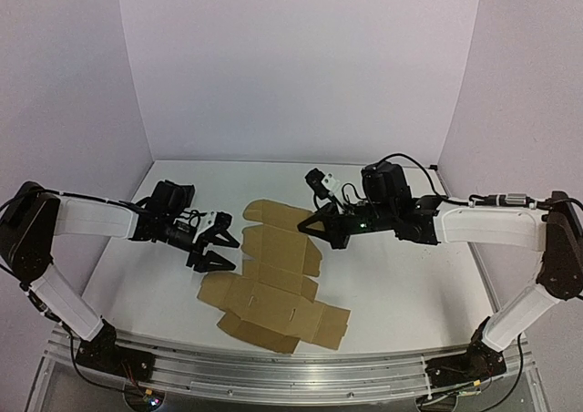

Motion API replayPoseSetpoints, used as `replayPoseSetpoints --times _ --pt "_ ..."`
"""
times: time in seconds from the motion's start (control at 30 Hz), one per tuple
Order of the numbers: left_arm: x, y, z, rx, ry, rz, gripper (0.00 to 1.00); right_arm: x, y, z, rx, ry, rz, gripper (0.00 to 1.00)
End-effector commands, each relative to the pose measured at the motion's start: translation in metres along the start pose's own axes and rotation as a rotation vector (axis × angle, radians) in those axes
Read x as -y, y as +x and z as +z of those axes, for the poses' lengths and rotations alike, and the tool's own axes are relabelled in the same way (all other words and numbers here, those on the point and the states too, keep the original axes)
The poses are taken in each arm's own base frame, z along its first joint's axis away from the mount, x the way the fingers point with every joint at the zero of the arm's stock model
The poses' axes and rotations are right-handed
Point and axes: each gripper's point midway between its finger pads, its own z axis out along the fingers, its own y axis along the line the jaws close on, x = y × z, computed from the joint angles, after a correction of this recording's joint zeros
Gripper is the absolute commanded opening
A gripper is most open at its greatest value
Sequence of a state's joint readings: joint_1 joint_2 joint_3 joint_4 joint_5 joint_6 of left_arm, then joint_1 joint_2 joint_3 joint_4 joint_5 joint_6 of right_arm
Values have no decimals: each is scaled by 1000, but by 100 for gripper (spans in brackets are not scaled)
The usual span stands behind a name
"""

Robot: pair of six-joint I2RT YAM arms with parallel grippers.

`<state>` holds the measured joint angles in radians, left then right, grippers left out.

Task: Fold the paper box

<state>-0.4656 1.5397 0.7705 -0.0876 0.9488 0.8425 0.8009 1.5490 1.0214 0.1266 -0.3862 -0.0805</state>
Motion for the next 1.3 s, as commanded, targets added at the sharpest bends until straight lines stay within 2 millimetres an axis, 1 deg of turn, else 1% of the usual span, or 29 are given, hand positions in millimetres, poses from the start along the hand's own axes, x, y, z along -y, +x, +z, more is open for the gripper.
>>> replayPoseSetpoints --times 0.0,0.07,0.13,0.17,0.23,0.27,0.33,0.4,0.5,0.6,0.7,0.77,0.83,0.97,1.03,1.07,1.1,1.23,1.27 --pt "2 -24 -15 25 -55 254 68 8 -22 -4 58 43 177 0" --pt "17 -33 -19 17 12 357 73 13 -17 -2 51 66 246 0" --pt "51 -31 -21 -31 179 385 76 19 -13 -1 48 96 299 0" --pt "74 -24 -21 -74 282 424 78 21 -11 -1 47 109 311 0" --pt "110 -8 -22 -150 427 465 80 25 -7 -1 42 131 319 0" --pt "124 1 -19 -176 463 478 81 26 -5 0 39 135 317 0" --pt "141 14 -11 -214 483 531 83 27 -3 2 34 138 315 0" --pt "141 31 4 -238 428 623 84 27 -2 6 27 126 324 0" --pt "132 42 17 -249 372 701 84 24 -4 9 26 101 348 0" --pt "122 53 27 -281 351 723 86 23 -2 10 25 99 388 0" --pt "110 52 36 -277 288 743 86 19 -2 10 23 77 436 0" --pt "107 51 40 -269 259 761 84 17 -3 8 27 66 463 0" --pt "106 50 42 -263 256 762 75 16 -4 7 36 60 491 0" --pt "110 42 42 -247 286 724 52 12 -11 4 55 36 547 0" --pt "113 43 44 -250 304 714 40 8 -14 5 64 7 589 1" --pt "114 44 45 -252 306 710 36 7 -15 6 67 -5 612 1" --pt "114 45 46 -256 310 702 32 6 -16 6 70 -15 630 1" --pt "107 48 51 -273 282 683 28 3 -12 7 68 -36 698 1" --pt "103 45 52 -275 265 679 27 2 -12 6 70 -44 712 1"
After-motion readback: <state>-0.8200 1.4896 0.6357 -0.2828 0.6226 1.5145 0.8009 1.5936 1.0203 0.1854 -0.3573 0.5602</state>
